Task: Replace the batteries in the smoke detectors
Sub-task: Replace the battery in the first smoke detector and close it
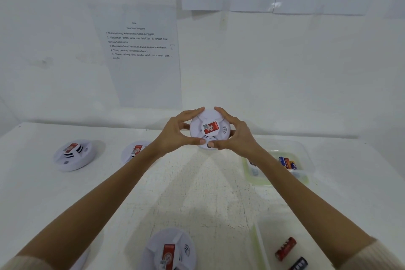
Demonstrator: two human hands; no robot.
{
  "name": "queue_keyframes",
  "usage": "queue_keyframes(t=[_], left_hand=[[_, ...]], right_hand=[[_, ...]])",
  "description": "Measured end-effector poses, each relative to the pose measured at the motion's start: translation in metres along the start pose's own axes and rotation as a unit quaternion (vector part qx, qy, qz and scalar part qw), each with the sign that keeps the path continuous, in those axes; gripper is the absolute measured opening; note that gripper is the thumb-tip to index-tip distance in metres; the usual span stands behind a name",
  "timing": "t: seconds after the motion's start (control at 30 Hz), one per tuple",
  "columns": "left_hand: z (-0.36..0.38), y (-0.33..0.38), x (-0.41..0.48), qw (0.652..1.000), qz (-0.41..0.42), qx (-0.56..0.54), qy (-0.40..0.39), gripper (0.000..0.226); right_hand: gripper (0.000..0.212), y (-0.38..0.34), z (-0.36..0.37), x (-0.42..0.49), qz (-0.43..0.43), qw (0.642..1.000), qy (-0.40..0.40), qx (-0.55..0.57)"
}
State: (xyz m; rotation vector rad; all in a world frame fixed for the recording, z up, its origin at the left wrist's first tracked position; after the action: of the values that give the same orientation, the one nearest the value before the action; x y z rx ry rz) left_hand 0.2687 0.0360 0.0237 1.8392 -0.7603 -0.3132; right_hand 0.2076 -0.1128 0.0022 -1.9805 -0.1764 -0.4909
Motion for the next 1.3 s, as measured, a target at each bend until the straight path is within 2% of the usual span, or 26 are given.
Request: queue_keyframes(t=[0.47,0.6,0.7,0.8,0.9,1.3], left_hand=[[0.001,-0.002,-0.002,1.000,-0.002,0.002,-0.001,0.073],[0.000,-0.001,-0.004,1.000,-0.013,-0.015,-0.007,0.073],[-0.001,0.001,-0.005,0.999,-0.019,-0.021,-0.022,0.073],[0.000,0.001,-0.006,0.999,-0.021,-0.015,-0.046,0.080],[-0.001,0.003,-0.007,0.999,-0.012,-0.010,-0.050,0.086],[-0.007,0.008,-0.006,0.999,0.032,0.014,-0.003,0.084]], right_hand=[[0.085,-0.009,0.002,-0.004,-0.016,1.000,-0.006,0.008],[0.097,-0.011,0.001,-0.009,-0.027,0.998,-0.055,-0.031],[0.108,-0.016,0.003,-0.012,-0.032,0.995,-0.096,-0.013],[0.102,-0.020,-0.003,-0.013,-0.052,0.997,-0.064,0.012],[0.099,-0.021,-0.007,-0.013,-0.038,0.998,-0.037,0.047],[0.097,-0.027,-0.010,-0.014,-0.046,0.997,-0.030,0.052]])
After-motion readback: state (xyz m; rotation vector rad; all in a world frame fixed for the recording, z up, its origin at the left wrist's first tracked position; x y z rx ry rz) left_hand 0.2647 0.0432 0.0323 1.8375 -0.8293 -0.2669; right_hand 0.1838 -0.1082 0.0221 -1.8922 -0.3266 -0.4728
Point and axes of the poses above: each hand's wrist, its own x-axis towards the middle knuckle, its own z-axis out of the palm, y = z × x, the point moved 7 cm from there along x, towards the middle knuckle, and after that the axes turned 12 degrees about -z, right-handed, at the moved point
